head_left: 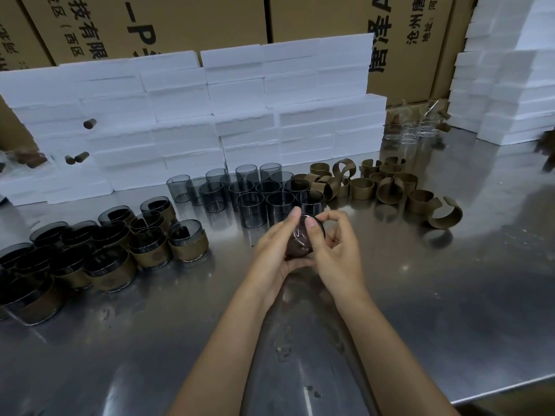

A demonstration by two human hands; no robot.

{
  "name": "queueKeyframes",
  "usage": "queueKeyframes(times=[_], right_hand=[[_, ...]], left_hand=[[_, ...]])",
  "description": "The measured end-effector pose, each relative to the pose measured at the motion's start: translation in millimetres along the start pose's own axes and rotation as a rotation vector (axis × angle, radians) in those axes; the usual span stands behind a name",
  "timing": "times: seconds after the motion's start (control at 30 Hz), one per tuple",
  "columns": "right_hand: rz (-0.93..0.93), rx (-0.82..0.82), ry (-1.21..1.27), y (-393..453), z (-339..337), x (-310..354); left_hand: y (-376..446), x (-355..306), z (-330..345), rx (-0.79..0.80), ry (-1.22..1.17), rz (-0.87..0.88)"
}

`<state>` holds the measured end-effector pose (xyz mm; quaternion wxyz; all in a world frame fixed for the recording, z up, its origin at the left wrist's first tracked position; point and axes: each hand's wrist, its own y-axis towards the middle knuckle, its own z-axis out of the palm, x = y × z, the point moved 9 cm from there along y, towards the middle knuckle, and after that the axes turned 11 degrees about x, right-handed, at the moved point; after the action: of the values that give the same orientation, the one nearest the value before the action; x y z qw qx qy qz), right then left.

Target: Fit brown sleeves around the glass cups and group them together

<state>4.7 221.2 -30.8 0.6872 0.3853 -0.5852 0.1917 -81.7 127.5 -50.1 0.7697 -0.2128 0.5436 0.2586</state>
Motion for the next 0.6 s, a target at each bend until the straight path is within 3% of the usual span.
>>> queueKeyframes(times=[0.13, 0.4, 0.6], right_hand=[[0.073, 0.011, -0.044, 17, -9, -4], [0.360, 0.091, -0.864, 106, -65, -22], [0.404, 0.121, -1.095, 127, -80, -33]], left_hand=[[3, 2, -7, -0.047, -0.139, 0.017], [14, 9, -17, -0.065, -0.390, -0.002], [21, 13, -18, -0.024, -0.430, -0.018]])
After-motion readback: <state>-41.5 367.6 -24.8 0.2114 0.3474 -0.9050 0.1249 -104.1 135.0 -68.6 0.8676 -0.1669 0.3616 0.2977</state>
